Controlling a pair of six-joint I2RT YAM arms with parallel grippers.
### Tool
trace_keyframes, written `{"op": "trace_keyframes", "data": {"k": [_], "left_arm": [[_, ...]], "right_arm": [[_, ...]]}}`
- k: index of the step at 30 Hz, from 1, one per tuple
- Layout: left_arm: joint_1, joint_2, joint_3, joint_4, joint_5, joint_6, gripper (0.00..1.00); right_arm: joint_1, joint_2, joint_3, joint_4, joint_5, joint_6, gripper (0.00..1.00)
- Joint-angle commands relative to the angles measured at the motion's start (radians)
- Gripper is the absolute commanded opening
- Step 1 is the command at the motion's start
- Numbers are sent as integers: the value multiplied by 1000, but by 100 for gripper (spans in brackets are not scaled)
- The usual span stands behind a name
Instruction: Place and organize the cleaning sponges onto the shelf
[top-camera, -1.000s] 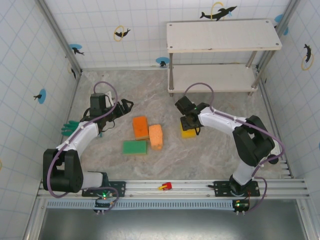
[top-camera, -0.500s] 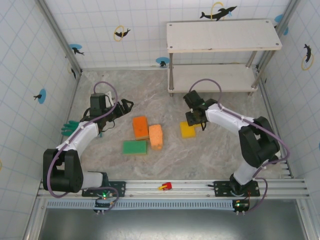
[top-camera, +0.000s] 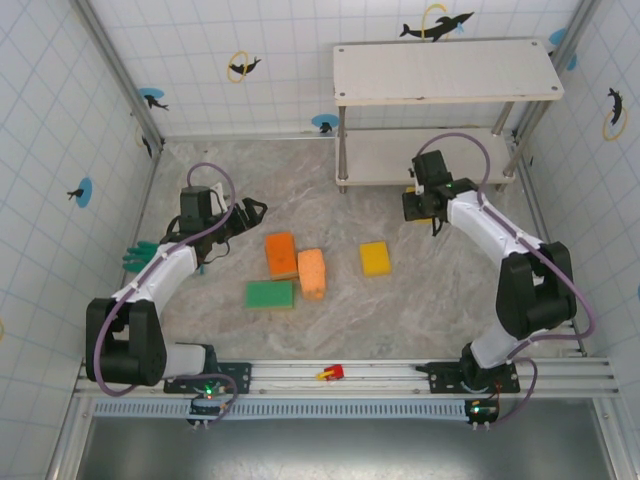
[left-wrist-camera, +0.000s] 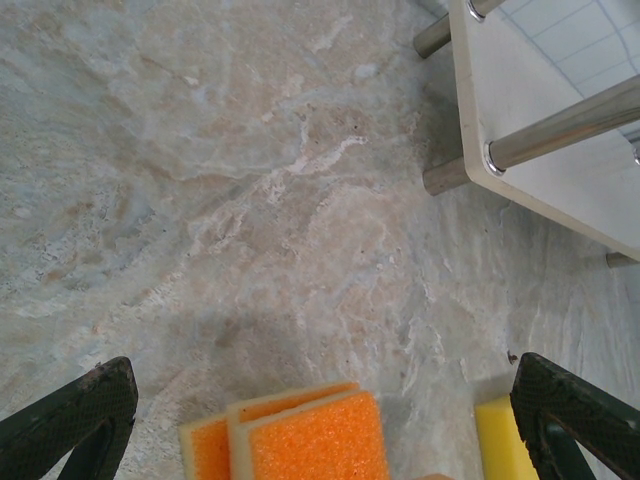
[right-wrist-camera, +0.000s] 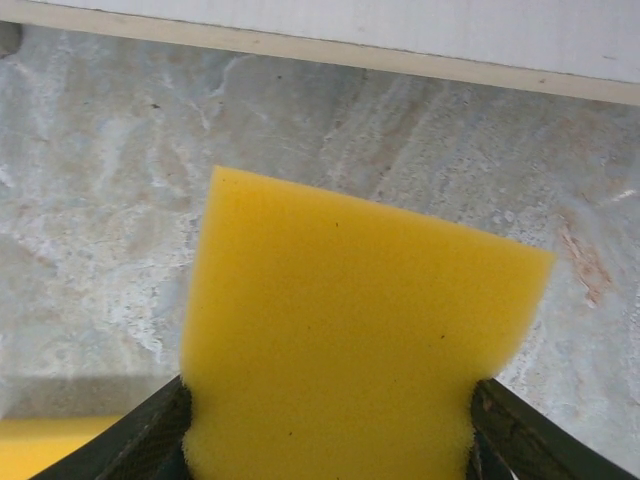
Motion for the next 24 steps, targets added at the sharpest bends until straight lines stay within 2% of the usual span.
{"op": "trace_keyframes", "data": {"k": [1,13,24], "left_arm": [[-3,-21,-7,-5,13,31,98],[-5,-25,2,-22,13,39,98],[-4,-24,10,-21,15,29,98]], "right_arm": [[-9,1,-22,19,-36,19,65],[-38,80,-121,82,-28,94,66],[-110,62,-78,64,-11,15,67]]}}
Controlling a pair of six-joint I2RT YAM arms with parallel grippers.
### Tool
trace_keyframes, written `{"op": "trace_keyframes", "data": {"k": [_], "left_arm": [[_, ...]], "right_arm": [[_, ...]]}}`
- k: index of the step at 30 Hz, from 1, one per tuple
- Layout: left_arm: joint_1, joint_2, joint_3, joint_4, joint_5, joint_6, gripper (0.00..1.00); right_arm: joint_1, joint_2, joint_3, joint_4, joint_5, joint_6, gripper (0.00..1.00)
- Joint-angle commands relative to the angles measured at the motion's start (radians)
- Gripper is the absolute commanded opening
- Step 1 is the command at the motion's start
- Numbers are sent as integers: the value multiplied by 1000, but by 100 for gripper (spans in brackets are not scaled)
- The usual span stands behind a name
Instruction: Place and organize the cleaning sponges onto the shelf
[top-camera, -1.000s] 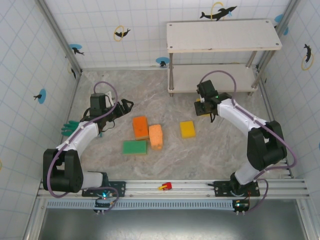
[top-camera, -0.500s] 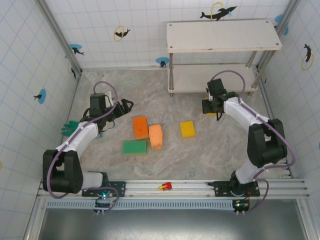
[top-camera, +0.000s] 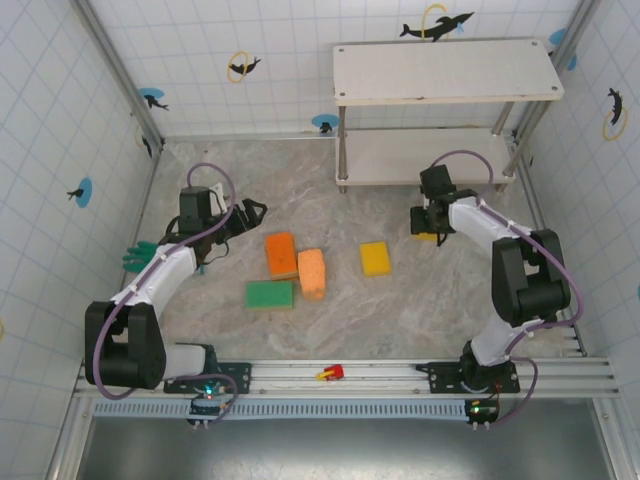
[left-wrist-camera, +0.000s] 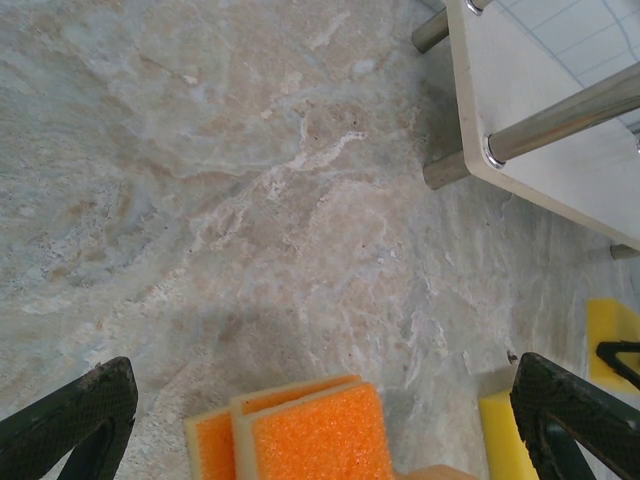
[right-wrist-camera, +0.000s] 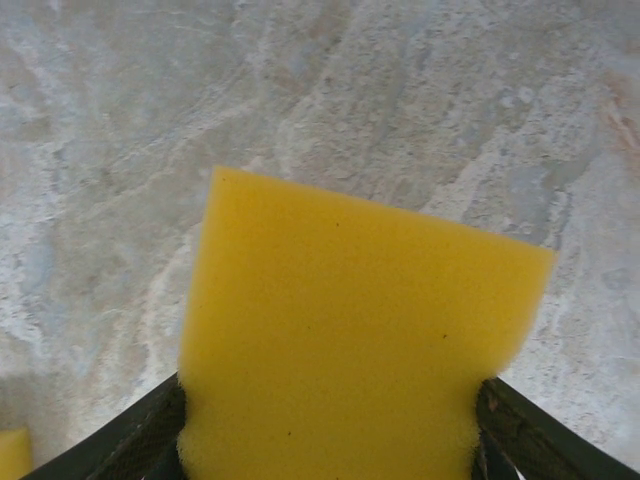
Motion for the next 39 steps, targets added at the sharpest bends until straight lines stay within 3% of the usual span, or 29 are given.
{"op": "trace_keyframes", "data": {"k": [1,10,16,39], "left_arm": [[-3,-10,12,1,16,4,98],[-3,-12,12,3,16,2,98],[-3,-10,15,1,19,7,98],[-5,-13,2,17,24,-12,98]], "right_arm": [[-40,-13,47,-4,16,-43,67],[-157,-2,149,-4,54,-144,66],[-237,-1,146,101,42,-187,66],[-332,181,388,143,30,-362,66]]}}
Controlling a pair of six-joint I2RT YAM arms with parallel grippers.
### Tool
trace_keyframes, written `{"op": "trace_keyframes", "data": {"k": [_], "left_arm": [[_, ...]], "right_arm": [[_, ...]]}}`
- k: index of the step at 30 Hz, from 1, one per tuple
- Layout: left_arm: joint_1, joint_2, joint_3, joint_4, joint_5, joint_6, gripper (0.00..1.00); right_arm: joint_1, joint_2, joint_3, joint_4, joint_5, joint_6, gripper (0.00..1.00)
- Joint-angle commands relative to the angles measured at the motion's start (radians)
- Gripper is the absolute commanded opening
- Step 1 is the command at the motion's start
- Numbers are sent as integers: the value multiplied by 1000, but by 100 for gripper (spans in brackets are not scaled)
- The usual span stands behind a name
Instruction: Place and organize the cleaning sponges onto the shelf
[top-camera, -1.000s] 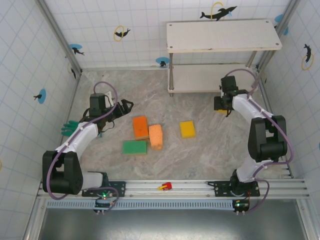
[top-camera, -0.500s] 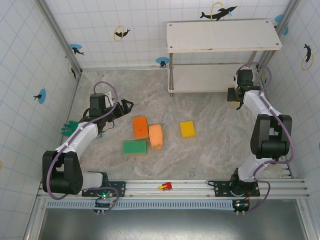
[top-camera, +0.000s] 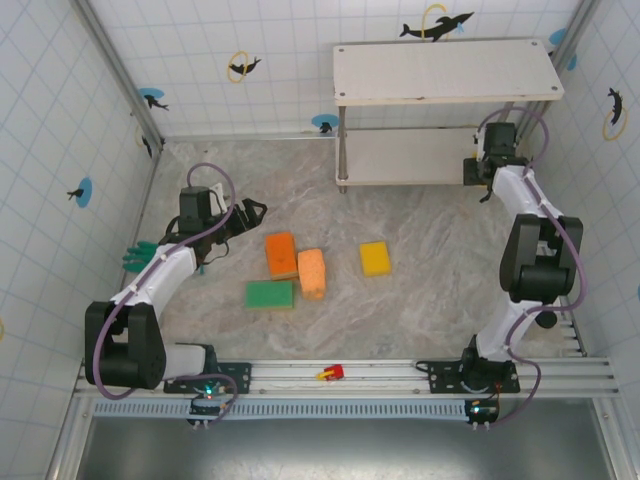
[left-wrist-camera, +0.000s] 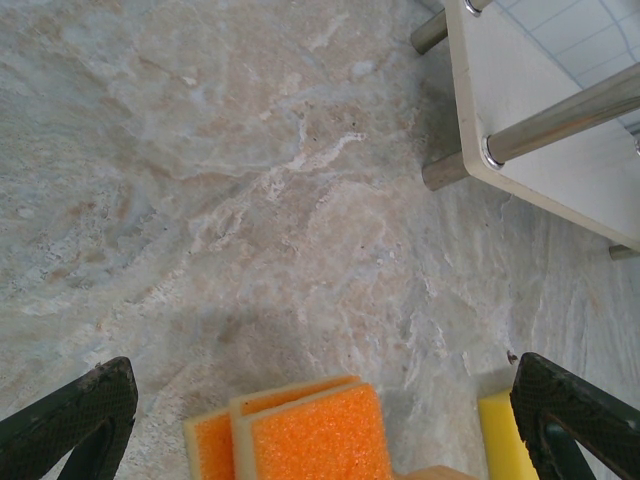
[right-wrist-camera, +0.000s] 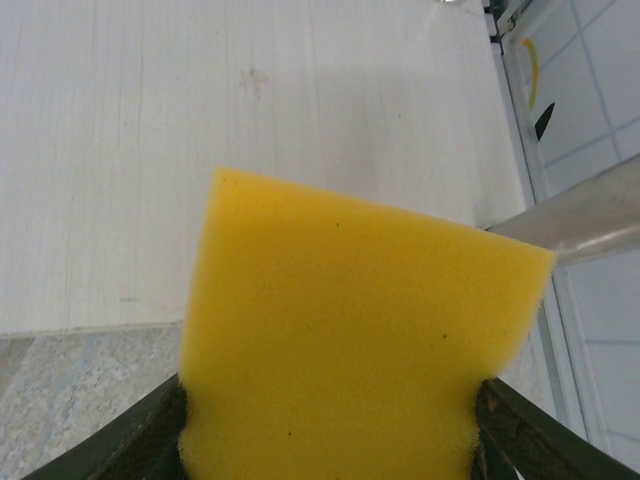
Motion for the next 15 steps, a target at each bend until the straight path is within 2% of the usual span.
{"op": "trace_keyframes", "data": {"k": [1,15], "left_arm": [[-3,-13,1,15,22,-12,98],[-3,-12,4,4,21,-9,98]], "right_arm": [[-12,35,55,32,-6,-37,66],[-30,119,145,56,-60,-47,66]]}}
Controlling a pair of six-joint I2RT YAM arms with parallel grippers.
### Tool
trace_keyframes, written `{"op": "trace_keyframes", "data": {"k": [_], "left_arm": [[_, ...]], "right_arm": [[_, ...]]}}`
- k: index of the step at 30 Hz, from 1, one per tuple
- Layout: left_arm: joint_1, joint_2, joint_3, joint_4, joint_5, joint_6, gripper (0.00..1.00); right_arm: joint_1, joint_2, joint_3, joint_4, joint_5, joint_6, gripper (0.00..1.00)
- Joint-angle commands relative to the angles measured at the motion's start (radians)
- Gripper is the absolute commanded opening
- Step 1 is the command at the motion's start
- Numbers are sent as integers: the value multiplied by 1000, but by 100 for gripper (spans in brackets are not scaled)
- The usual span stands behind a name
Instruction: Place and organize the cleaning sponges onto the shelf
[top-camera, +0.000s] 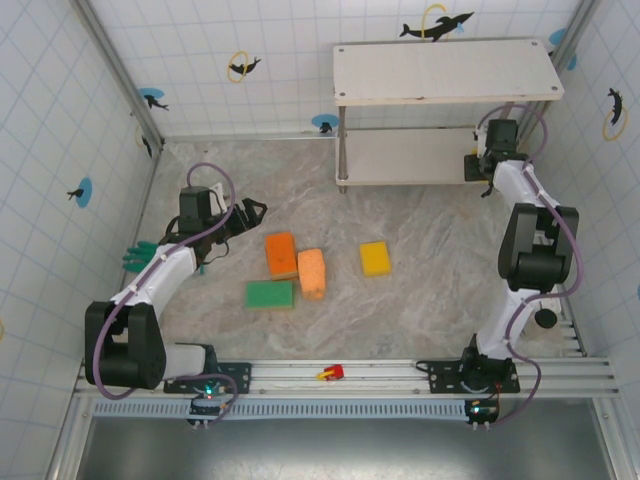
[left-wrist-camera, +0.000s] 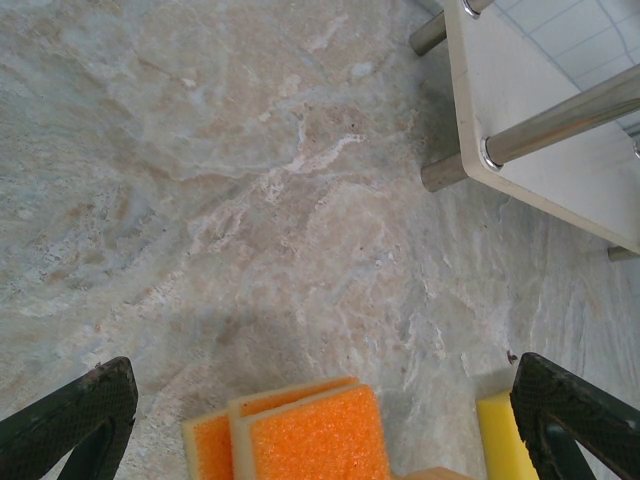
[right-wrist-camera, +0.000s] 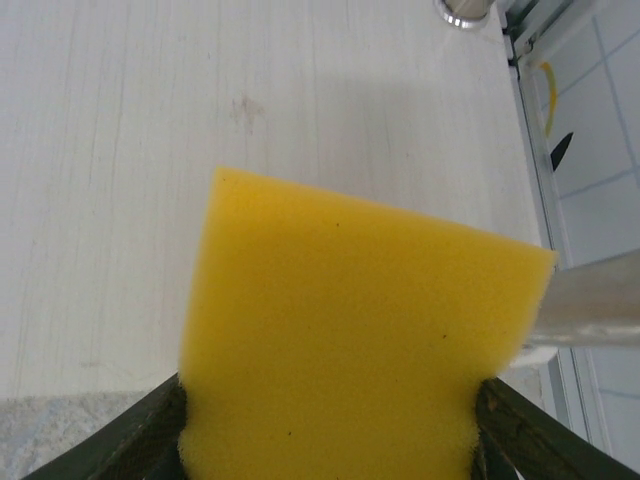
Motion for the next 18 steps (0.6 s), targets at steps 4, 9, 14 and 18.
{"op": "trace_keyframes", "data": {"k": [4,9,14,18], "left_arm": [[-3,-10,3,0,20,-6,98],[-4,-14,11,-13,13,-1,98],[-3,-17,8,-18,6,-3,98],[-3,-12,14,-19,8,-9,98]], "right_arm": [[-7,55,106,6,-23,-10,66],[-8,92,156,-14,-16,-36,66],[-11,131,207,-37,-18,-54,66],[-11,153,232,-44,-8,-73,66]]}}
